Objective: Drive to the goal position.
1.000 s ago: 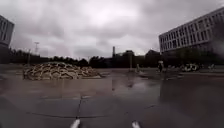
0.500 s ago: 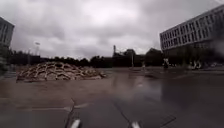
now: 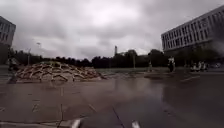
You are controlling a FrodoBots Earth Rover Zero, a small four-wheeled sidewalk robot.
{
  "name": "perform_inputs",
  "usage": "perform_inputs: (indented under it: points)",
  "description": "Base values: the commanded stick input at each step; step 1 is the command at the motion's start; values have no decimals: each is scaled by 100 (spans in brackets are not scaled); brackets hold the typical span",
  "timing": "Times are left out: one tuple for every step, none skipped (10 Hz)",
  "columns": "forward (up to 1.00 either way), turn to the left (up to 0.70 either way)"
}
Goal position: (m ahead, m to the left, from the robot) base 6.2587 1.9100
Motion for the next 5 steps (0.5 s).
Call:
perform_inputs:
  points:
    - [100, -29]
    - [100, -26]
    - [100, -23]
    - [100, -20]
    - [100, -18]
